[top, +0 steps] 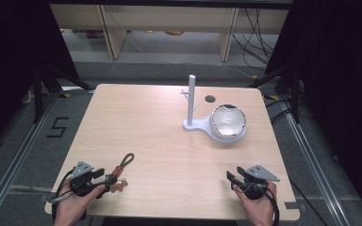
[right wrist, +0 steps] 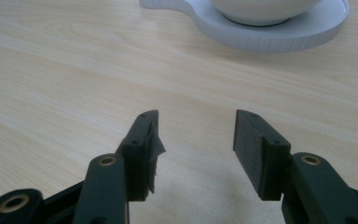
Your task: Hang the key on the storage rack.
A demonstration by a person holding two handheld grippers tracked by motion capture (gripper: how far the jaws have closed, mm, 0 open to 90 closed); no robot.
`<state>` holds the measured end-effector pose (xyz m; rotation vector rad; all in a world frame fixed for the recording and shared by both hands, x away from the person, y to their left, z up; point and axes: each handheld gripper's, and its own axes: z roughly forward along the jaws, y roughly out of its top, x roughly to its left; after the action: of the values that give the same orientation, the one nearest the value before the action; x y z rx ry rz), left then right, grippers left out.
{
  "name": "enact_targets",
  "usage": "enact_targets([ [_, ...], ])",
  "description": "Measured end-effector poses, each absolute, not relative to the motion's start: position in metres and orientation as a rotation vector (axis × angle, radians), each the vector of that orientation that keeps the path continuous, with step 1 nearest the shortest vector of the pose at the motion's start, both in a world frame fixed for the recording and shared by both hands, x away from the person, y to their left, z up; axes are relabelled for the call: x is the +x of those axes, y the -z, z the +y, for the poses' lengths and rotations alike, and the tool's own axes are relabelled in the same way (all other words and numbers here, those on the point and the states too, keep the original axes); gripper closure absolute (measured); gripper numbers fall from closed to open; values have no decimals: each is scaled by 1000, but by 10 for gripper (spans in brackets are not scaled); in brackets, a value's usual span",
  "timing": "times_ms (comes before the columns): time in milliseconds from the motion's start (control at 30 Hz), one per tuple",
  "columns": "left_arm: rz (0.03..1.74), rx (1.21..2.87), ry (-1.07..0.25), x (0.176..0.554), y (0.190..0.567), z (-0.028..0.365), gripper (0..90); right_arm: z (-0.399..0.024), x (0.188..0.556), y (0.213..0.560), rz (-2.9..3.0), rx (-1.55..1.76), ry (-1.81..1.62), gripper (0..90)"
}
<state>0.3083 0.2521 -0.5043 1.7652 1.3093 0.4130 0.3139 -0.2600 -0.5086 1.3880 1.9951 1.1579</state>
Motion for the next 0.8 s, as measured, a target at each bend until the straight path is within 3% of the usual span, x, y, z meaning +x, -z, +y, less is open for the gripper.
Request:
enact_targets([
  [533, 1287, 1923, -386, 315, 495, 246, 351, -261, 312, 504, 2005, 1370, -1123, 518],
  [633, 1261, 2038, -358, 322, 487, 250, 358, -262, 310, 503, 2002, 1401, -1147, 520],
  [800, 1250, 2097, -357, 330, 483, 251, 357, -264, 311, 503, 2019, 1401, -1117, 524],
])
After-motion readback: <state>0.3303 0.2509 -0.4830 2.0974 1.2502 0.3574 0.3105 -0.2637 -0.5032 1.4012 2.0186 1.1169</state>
